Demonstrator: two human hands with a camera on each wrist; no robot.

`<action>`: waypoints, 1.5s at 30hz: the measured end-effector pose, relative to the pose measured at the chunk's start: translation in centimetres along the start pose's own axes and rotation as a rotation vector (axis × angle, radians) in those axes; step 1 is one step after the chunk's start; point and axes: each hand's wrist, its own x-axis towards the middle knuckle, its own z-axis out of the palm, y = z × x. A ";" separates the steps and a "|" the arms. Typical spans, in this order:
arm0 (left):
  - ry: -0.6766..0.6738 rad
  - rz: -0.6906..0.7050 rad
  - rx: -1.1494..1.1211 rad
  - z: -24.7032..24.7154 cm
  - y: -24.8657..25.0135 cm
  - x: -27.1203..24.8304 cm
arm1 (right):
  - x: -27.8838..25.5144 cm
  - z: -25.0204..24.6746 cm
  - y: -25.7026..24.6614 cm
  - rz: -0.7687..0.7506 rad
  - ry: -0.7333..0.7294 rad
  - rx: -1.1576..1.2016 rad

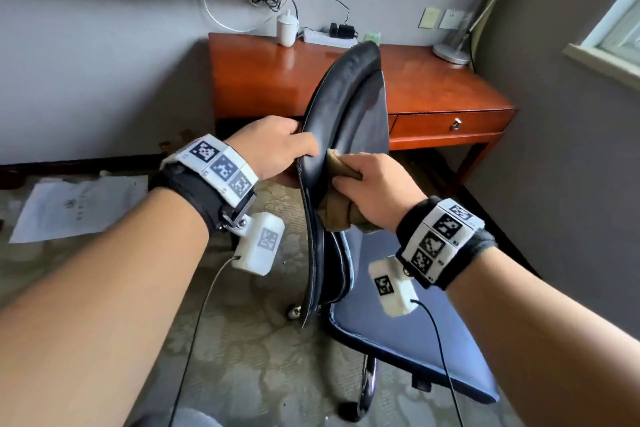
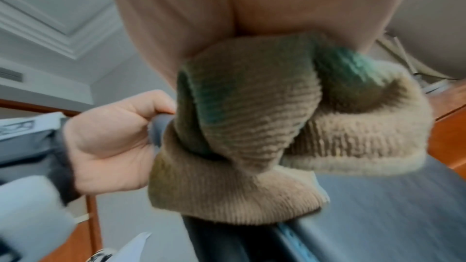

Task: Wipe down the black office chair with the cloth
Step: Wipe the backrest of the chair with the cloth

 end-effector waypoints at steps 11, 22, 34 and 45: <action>0.085 0.064 -0.511 6.7 1.5 -9.7 | -13.2 -1.0 1.7 -0.188 0.047 -0.056; 0.046 0.172 -0.392 7.2 2.9 -10.8 | -15.1 -5.8 -0.4 -0.433 0.262 -0.259; -0.044 0.212 -0.536 6.8 2.3 -11.3 | -14.1 -0.3 0.8 -0.603 0.431 -0.488; 0.027 0.287 -0.410 7.0 2.5 -11.1 | -14.9 -1.7 0.3 -0.621 0.428 -0.499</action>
